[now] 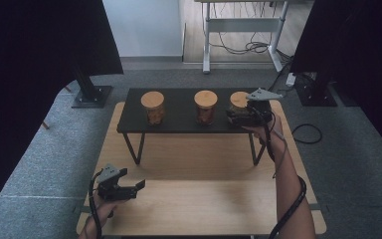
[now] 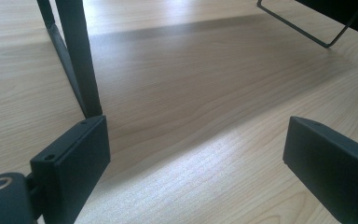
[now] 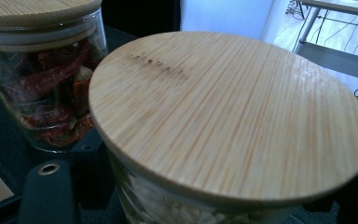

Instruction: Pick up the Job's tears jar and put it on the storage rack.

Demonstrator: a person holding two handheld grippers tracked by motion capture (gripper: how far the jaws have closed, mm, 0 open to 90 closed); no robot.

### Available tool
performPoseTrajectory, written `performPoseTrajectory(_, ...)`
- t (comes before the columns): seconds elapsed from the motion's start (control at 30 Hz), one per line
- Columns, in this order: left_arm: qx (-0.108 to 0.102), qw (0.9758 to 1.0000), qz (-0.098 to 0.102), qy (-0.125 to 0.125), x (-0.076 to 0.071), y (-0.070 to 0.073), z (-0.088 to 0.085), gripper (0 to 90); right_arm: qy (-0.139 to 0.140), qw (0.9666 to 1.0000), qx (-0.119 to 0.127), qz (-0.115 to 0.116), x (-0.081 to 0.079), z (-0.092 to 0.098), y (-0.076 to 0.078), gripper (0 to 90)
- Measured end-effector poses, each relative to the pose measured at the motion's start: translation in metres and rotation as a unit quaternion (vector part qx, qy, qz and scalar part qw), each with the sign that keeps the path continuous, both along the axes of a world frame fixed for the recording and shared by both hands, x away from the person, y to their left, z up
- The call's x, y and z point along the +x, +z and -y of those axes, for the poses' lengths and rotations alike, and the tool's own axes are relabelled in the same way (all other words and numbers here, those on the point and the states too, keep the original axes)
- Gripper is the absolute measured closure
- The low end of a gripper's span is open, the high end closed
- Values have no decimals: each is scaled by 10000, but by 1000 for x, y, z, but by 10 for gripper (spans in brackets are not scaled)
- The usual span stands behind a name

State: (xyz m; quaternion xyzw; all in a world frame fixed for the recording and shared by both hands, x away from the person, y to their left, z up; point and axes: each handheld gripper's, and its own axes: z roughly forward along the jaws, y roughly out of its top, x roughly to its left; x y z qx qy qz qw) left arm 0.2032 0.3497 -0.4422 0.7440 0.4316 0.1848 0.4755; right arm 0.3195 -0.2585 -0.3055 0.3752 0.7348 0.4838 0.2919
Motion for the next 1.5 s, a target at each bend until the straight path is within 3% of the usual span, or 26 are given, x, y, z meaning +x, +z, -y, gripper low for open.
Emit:
performPoseTrajectory(0.5, 13, 10000, -11, -4, 1, 0, 0, 67, 261, 9991, 30, -339, 7, 7, 1, 110)
performPoseTrajectory(1.5, 10, 10000, 94, -21, -6, 3, 1, 66, 117, 9993, 224, -292, -25, 15, -9, 25)
